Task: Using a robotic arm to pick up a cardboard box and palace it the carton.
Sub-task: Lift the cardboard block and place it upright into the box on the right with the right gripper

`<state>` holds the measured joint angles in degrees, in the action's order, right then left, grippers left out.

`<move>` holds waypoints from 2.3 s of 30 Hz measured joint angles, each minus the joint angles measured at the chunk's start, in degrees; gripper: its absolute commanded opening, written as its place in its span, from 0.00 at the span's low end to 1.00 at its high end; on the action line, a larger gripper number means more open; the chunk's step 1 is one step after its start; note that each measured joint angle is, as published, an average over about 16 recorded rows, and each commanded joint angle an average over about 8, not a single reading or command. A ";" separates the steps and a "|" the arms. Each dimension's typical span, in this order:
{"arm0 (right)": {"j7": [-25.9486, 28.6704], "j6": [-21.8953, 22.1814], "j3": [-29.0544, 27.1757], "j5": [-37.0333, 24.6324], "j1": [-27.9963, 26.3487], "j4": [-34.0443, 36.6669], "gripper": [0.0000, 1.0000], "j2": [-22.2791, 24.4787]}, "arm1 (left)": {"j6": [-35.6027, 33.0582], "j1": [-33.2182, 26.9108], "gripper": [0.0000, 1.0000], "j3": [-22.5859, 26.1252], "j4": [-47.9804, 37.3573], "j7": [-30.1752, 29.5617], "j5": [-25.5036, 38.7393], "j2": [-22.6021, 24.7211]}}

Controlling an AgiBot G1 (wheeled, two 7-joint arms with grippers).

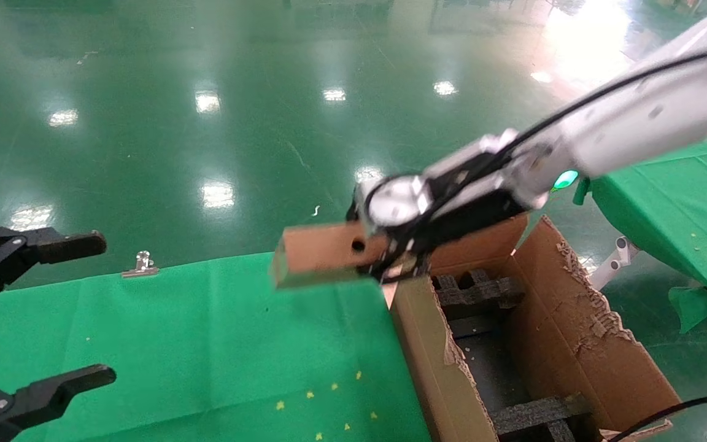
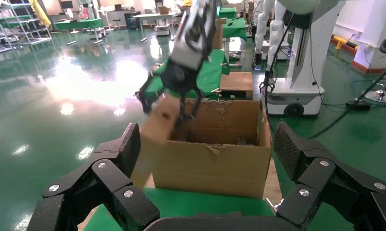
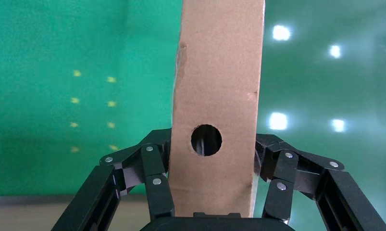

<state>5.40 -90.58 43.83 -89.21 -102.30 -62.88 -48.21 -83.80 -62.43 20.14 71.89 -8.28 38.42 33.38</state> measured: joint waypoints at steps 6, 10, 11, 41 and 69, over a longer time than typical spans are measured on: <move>-3.18 -0.08 2.01 2.09 -5.90 4.74 0.00 1.49 | 0.00 0.00 1.00 0.00 0.00 0.00 0.00 0.00; -4.86 -0.04 3.50 3.37 -8.55 7.44 0.00 2.62 | 0.00 0.00 1.00 0.00 0.00 0.00 0.00 0.00; -5.23 -0.02 3.90 3.61 -9.06 8.02 0.00 2.94 | 0.00 0.00 1.00 0.00 0.00 0.00 0.00 0.00; -8.90 1.01 13.42 4.17 -11.57 18.70 0.00 23.66 | 0.01 0.00 1.00 0.02 0.00 0.01 -0.01 -0.01; 16.22 6.73 15.99 5.74 -5.00 22.55 0.00 26.73 | 0.03 0.00 1.00 0.02 -0.03 0.02 -0.02 -0.02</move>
<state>21.62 -83.85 59.81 -83.47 -107.30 -40.33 -21.49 -83.77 -62.43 20.16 71.86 -8.26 38.40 33.37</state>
